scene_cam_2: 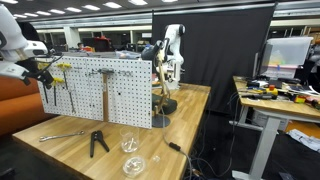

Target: Unhang the spanner from the tool holder and put it on the table

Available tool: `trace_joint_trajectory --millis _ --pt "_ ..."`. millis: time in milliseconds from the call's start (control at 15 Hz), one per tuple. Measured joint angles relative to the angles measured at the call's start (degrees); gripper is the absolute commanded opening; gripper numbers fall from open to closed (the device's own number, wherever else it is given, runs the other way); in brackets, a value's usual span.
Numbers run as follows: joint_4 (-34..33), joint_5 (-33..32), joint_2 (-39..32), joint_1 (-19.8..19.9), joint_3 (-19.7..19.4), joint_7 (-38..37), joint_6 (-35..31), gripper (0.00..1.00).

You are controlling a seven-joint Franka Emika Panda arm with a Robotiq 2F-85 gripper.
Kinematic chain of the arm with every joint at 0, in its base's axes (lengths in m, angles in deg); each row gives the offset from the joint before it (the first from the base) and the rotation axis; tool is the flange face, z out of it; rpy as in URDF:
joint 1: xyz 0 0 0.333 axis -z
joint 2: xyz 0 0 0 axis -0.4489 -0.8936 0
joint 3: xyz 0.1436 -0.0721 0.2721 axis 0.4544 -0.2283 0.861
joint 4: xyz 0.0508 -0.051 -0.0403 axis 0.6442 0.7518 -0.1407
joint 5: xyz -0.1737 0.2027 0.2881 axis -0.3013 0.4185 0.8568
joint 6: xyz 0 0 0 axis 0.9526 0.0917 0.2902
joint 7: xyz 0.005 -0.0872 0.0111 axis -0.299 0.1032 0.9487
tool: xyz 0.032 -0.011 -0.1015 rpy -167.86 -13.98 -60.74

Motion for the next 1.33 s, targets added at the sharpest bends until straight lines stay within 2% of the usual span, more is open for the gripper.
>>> trace_joint_trajectory --millis 133,200,467,533,667,800,1067,1333 --pt "0.0 0.1 -0.2 -0.1 0.0 0.0 -0.3 1.0" --pt "0.0 1.0 -0.5 -0.5 0.0 0.0 -2.7 1.0" --pt "-1.0 3.5 -5.3 -5.7 0.0 -0.4 -18.3 1.0" --pt "-1.8 3.2 -7.5 -7.1 0.0 -1.1 -20.9 1.0" --pt "-3.5 -2.2 -12.5 -6.3 1.8 -5.9 -24.9 1.0" --pt "-7.3 -2.3 -16.8 -6.0 0.1 -4.2 -25.1 1.0" --pt "-16.4 -2.3 -24.8 -6.0 -6.2 -0.6 -24.5 1.0" --pt "-21.0 -2.3 -30.5 -6.8 -6.9 -1.1 -24.7 1.0"
